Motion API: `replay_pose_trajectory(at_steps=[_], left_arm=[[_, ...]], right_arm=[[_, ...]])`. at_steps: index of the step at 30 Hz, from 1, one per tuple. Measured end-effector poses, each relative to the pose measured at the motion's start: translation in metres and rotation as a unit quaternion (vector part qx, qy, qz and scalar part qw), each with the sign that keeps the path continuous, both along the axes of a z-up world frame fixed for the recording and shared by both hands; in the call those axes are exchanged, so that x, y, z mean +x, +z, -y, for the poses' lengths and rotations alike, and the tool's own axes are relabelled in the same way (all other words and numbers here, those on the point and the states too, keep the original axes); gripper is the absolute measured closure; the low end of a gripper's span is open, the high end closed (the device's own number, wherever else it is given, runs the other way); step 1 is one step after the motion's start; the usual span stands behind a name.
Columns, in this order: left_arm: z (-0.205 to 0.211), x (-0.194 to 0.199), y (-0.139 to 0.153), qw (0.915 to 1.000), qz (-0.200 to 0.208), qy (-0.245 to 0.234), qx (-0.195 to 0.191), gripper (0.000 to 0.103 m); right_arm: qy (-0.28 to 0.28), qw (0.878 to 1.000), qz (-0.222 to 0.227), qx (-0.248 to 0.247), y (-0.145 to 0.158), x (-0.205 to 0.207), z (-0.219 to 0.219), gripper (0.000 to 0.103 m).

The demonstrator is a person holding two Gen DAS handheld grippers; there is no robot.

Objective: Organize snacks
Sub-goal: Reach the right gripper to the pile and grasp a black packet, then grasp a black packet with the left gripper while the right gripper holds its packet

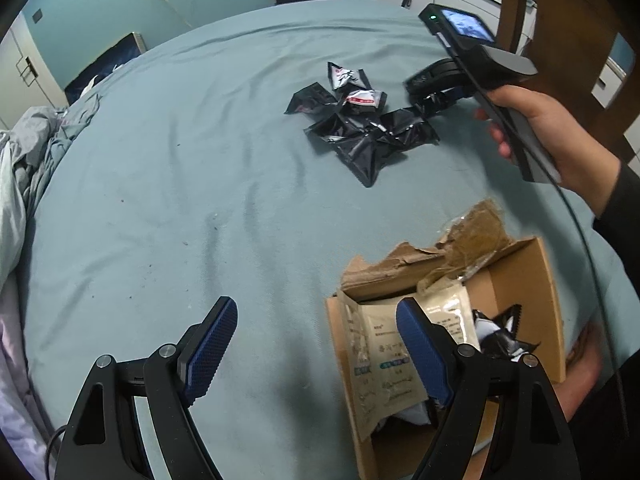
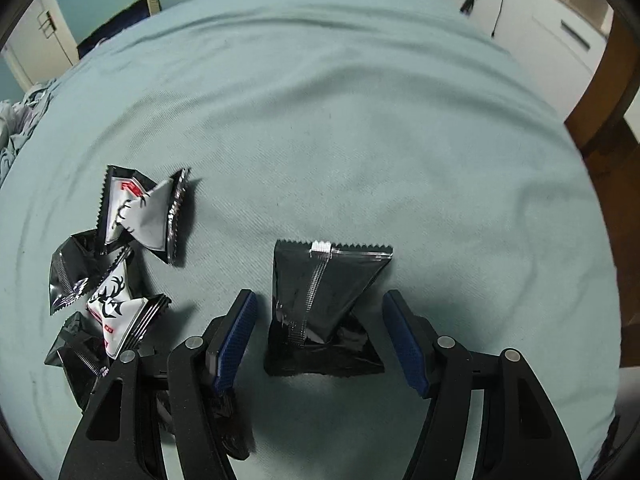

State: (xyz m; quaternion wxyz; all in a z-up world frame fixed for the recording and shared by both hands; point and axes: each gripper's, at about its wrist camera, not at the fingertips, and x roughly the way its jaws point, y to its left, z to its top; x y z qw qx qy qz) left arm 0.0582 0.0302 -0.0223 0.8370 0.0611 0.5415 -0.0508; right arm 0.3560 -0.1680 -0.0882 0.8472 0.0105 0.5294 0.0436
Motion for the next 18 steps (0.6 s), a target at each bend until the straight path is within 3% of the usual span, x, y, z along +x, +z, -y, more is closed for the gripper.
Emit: replay_pose_trajectory(at_steps=[3,10,13,18], left_arm=[[-0.003,-0.001,0.003,1.0,0.005,0.005,-0.005,0.02],[-0.011,0.01,0.011,0.9998,0.01,0.019,-0.007,0.02],[-0.01,0.022,0.024,0.9997,0.005,0.008,-0.023,0.02],[-0.006,0.067,0.028,0.999,-0.013,0.03,-0.03,0.013]], right_arm=[[0.009,1.0,0.011,-0.006,0.007,-0.019,-0.001,0.064],[0.023,0.998,0.057,0.029,0.063,-0.113,0.024,0.064],[0.007,0.996,0.057,0.064,0.086,-0.158,0.041,0.064],[-0.018,0.988,0.076,0.131,0.112,-0.24,0.072,0.064]])
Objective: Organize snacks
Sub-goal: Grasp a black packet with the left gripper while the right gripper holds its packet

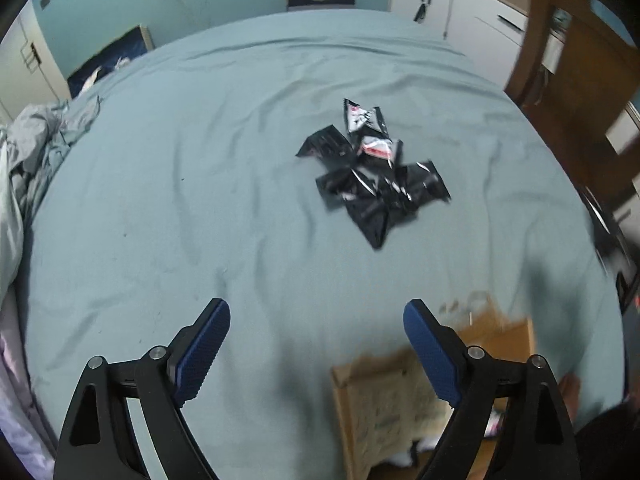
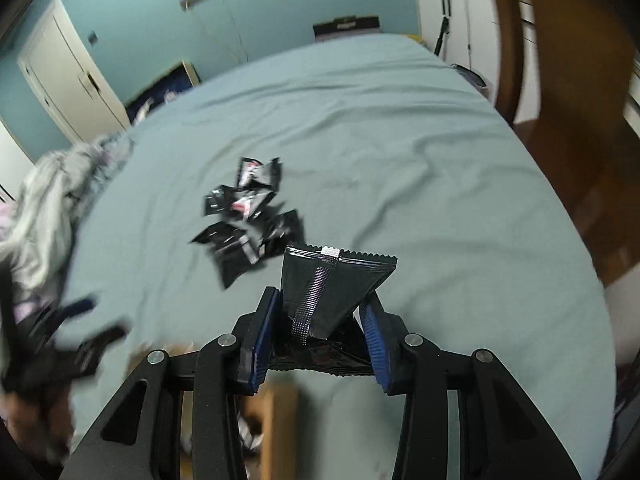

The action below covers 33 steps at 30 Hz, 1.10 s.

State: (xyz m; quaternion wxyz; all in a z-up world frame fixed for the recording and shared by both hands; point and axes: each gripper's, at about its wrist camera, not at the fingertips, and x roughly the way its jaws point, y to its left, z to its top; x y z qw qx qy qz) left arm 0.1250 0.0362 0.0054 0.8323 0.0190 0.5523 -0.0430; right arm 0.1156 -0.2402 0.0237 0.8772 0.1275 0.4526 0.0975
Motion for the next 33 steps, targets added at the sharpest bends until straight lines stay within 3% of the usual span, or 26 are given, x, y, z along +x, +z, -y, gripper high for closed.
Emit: replay_pose_trajectory(at_steps=[4,6,9,16,17,21,24,25,33], left_arm=[[0.005,0.041,-0.018,0.9993,-0.022,0.029,-0.002,0.013],[0.012,0.064,-0.032,0.999,-0.033,0.025,0.019,0.013],[0.015,0.092,-0.048,0.9981,-0.045,0.037,0.022,0.013],[0.015,0.141,-0.079,0.992,-0.079,0.086,-0.047,0.013],[0.015,0.147,-0.087,0.9898,-0.094,0.094,-0.052,0.015],[0.013,0.155,-0.103,0.9833,-0.126,0.101,-0.084,0.044],[0.013,0.149,-0.096,0.9845,-0.118,0.1,-0.083,0.069],[0.012,0.145,-0.092,0.9844,-0.114,0.102,-0.086,0.072],[-0.009,0.078,-0.017,0.991,-0.059,0.09,-0.08,0.073]], right_arm=[[-0.003,0.999,0.002,0.052,-0.004,-0.057,0.014,0.064],[-0.003,0.998,-0.008,0.063,-0.015,-0.071,0.018,0.064],[-0.004,0.998,-0.03,0.054,-0.024,-0.07,0.024,0.063],[0.01,0.995,-0.063,0.078,-0.039,-0.03,0.021,0.063],[0.009,0.994,-0.072,0.079,-0.043,-0.025,0.022,0.063],[0.009,0.991,-0.084,0.1,-0.047,-0.018,0.026,0.063],[0.008,0.992,-0.084,0.096,-0.047,-0.017,0.026,0.063],[0.008,0.992,-0.084,0.094,-0.048,-0.017,0.026,0.063],[-0.004,0.993,-0.076,0.086,-0.041,-0.028,0.027,0.063]])
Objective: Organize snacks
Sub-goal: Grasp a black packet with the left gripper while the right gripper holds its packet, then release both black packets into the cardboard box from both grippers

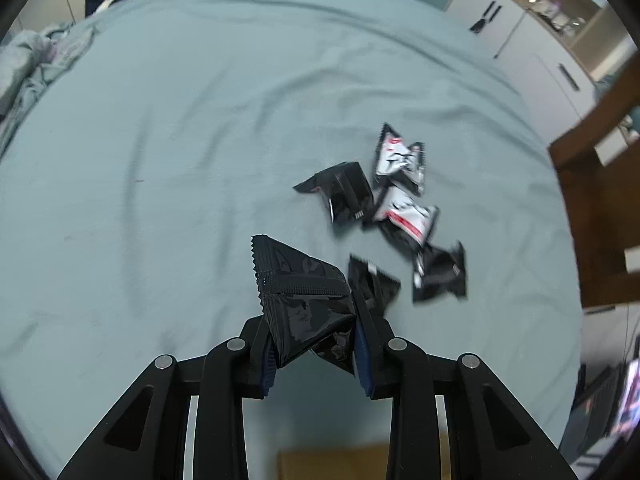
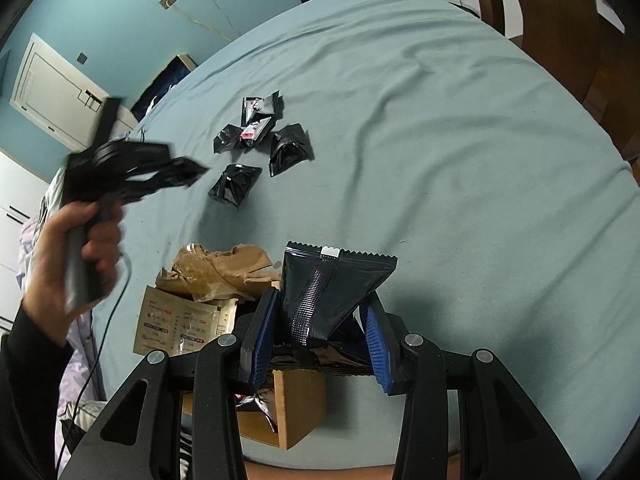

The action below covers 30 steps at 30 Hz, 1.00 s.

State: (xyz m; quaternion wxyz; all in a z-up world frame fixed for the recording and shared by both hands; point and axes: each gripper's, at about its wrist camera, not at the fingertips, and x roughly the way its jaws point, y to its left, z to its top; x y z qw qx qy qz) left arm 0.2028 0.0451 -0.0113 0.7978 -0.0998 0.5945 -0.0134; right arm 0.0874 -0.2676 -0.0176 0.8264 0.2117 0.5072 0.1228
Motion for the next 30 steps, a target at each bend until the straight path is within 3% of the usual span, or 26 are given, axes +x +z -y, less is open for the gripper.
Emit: replay_pose_trajectory(at_steps=[5,9,12,17,21,24,26,28,30], left_arm=[[-0.004,-0.056,0.05,0.9988,0.035,-0.032,0.015,0.072],[0.004,-0.101,0.072,0.9965,0.055,-0.064,0.003,0.072],[0.022,-0.131,0.078,0.9914,0.076,-0.104,0.024,0.072],[0.052,-0.184,0.062,0.9716,0.114,-0.183,0.097,0.072],[0.061,-0.205,0.031,0.9658,0.106,-0.235,0.029,0.072],[0.065,-0.204,0.007,0.9672,0.08,-0.235,0.052,0.072],[0.066,-0.2,0.006,0.9677,0.077,-0.236,0.044,0.07],[0.069,-0.199,0.008,0.9663,0.079,-0.242,0.039,0.065],[0.071,-0.206,0.015,0.9628,0.115,-0.24,0.047,0.035]], right_arm=[[-0.009,1.0,0.006,-0.015,0.003,-0.011,-0.001,0.063],[-0.011,1.0,0.016,-0.023,0.008,-0.019,-0.004,0.063],[-0.007,0.999,0.028,-0.03,0.013,-0.025,-0.006,0.063],[0.022,0.999,0.031,-0.029,0.014,-0.033,-0.017,0.063],[0.033,0.998,0.031,-0.036,0.012,-0.038,-0.025,0.063],[0.045,0.998,0.014,-0.038,0.003,-0.037,-0.034,0.063],[0.051,0.998,0.01,-0.045,0.001,-0.035,-0.039,0.063],[0.056,0.997,0.011,-0.049,0.002,-0.033,-0.041,0.063],[0.056,0.997,0.017,-0.048,0.004,-0.032,-0.043,0.063]])
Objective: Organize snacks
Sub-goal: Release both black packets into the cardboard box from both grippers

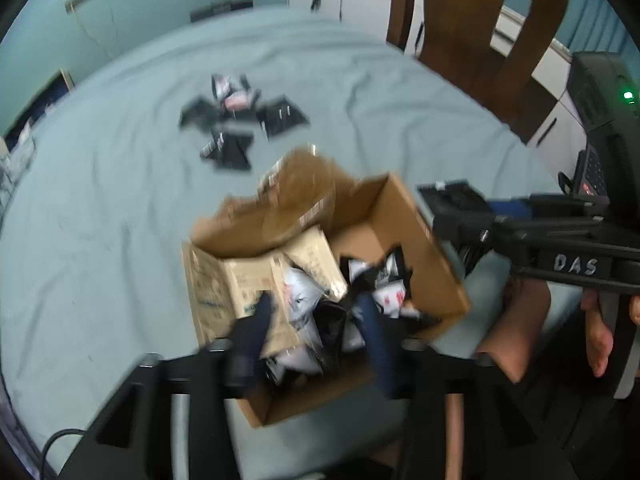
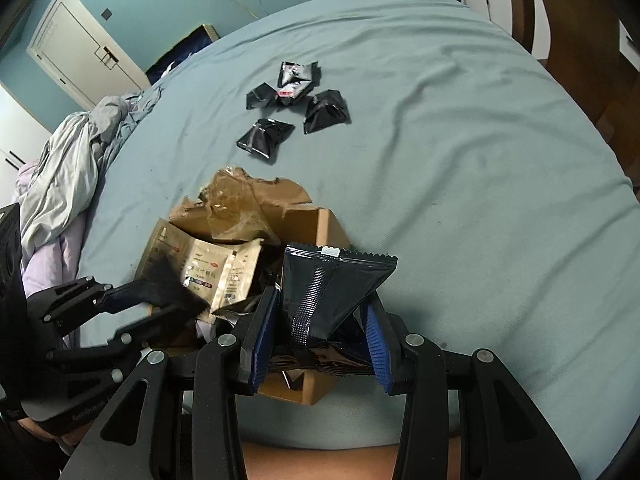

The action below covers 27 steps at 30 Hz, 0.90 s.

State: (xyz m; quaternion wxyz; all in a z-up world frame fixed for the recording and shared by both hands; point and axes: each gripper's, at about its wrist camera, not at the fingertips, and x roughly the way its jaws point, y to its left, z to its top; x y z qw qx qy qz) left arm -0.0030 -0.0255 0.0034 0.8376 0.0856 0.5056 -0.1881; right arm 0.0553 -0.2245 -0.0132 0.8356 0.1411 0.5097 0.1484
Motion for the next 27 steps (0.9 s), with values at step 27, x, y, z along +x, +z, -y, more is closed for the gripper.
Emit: replay_pose_trajectory(at_steps=[27], left_arm=[[-0.039,0.014,0.004,0.9877,0.065,0.123,0.071,0.016]], right_arm=[[0.064,0.995,0.053,-0.061,0.012,-0.026,-0.053,0.052]])
